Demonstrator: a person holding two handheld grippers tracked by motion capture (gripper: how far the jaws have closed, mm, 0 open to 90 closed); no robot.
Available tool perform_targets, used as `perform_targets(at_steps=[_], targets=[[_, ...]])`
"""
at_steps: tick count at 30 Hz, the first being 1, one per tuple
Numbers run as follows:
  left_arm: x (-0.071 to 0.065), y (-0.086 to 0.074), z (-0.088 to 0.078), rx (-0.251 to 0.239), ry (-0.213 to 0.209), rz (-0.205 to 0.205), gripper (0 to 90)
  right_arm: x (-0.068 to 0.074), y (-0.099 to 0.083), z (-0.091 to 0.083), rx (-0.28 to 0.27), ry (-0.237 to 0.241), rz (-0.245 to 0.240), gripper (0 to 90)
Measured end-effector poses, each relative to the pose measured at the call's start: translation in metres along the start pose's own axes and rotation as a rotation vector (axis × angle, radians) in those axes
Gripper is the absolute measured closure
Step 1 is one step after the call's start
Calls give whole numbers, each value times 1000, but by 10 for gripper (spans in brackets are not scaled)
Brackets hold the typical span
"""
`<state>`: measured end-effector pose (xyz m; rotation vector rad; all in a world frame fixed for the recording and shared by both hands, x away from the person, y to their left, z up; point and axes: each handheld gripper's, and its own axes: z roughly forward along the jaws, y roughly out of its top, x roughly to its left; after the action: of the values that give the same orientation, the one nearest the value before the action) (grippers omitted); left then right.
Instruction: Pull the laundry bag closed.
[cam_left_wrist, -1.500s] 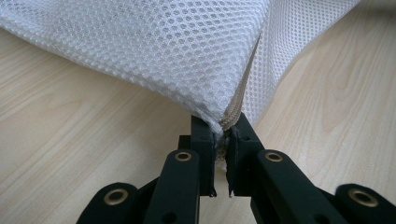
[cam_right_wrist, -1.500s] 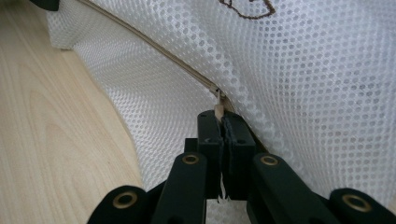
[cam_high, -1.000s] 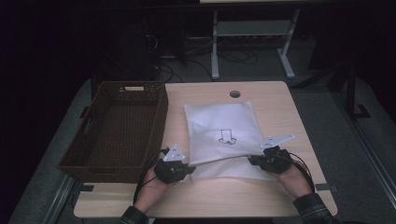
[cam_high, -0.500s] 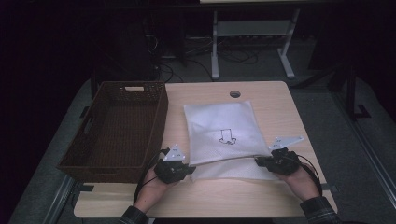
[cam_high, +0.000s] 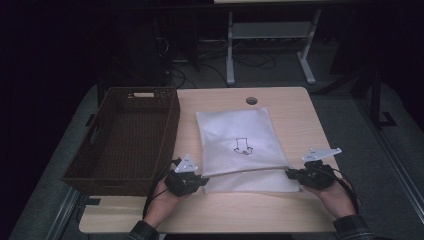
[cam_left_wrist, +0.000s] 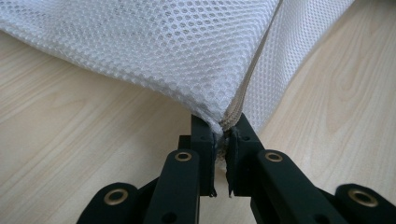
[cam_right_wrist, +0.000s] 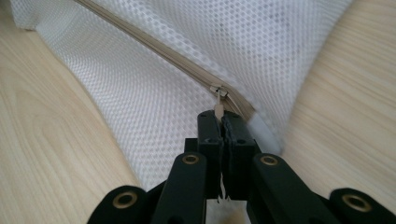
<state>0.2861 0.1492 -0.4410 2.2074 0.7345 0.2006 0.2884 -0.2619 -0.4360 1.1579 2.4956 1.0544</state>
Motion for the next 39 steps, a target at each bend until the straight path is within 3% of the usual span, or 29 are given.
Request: perform_targets(at_steps=[6,11,12,17,19,24,26,27,31,32,35,39], targets=[[0,3,2,-1,27,-4,829,-9,-11,-8,4,-16,28,864],[0,8,6,-2,75,-5,829,-11,-14,-10,5,-20,32,864],[2,9,8,3,82,-21,828,-10,-14,-9,7,-22,36,864],[5,7,7,12,52,-44,810,-9,-14,-7,-3,-17,30,855],[4,6,7,14,44,-47,762,-11,-14,-7,-22,-8,32,834],[3,4,5,19,26,-65,499,-13,-13,-9,-73,8,49,596],[3,4,3,8,13,-69,459,-14,-13,-9,-86,12,51,547],[2,3,2,4,12,-66,384,-14,-12,-9,-105,12,56,439],[0,3,1,6,-13,-51,242,-12,-12,-6,-131,6,56,262],[-1,2,1,11,-17,-46,191,-10,-12,-4,-135,-13,58,217],[-1,-1,1,12,-24,-32,138,-9,-11,-2,-144,-26,48,141],[-2,-4,-1,-1,-34,-27,97,-10,-12,-3,-176,-17,50,127]])
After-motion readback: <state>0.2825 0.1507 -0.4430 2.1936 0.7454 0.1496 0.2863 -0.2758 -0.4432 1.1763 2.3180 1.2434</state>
